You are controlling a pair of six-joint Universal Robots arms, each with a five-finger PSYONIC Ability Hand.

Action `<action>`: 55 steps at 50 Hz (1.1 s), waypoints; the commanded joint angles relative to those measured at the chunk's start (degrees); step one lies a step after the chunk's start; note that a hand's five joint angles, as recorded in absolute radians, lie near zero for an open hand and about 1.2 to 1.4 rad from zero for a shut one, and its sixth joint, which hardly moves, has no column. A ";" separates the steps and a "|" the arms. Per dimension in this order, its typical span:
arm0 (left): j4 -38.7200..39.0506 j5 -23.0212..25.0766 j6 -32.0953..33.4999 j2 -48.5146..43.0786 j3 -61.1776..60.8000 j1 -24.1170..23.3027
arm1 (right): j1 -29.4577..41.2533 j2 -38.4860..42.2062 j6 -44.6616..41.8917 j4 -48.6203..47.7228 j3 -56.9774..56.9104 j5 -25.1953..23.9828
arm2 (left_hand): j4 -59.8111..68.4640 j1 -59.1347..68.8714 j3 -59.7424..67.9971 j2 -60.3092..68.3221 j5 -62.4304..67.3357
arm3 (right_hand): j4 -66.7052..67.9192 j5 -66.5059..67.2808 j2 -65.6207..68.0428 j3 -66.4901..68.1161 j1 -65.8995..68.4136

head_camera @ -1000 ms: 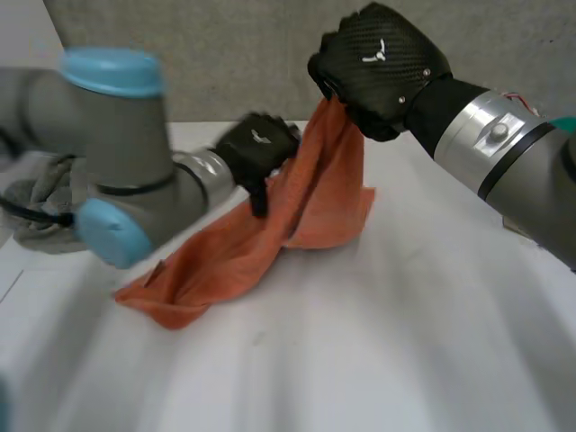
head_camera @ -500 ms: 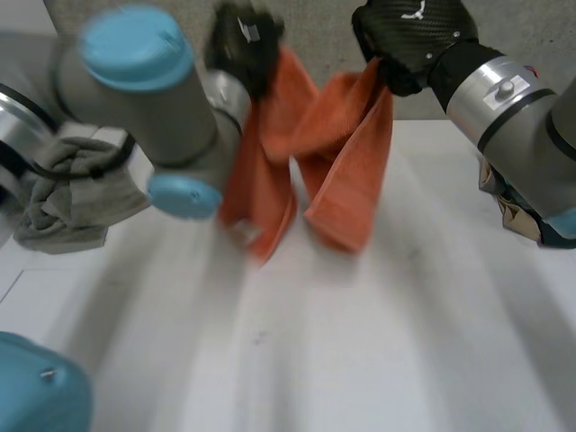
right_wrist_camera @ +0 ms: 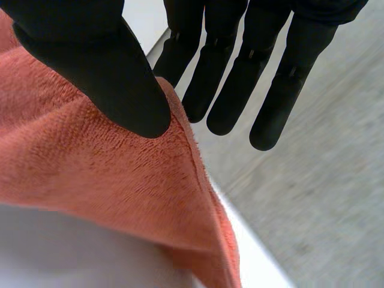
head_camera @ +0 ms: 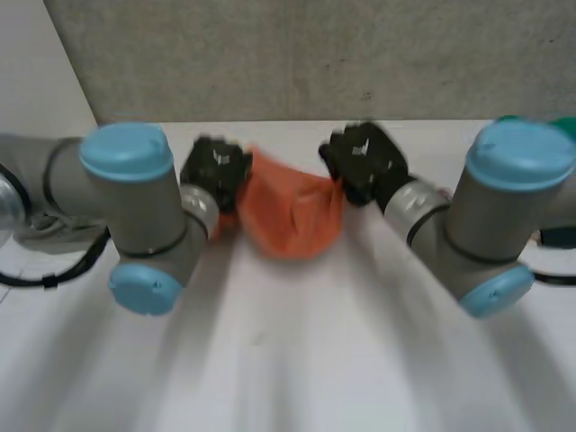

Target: Fold the laundry.

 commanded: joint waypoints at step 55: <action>-23.22 17.42 8.53 -3.78 10.72 9.33 | -7.28 10.03 -1.78 2.98 4.79 -1.80 | 16.74 16.34 17.03 17.01 17.41 | -22.33 -21.37 -21.25 -21.95 -19.22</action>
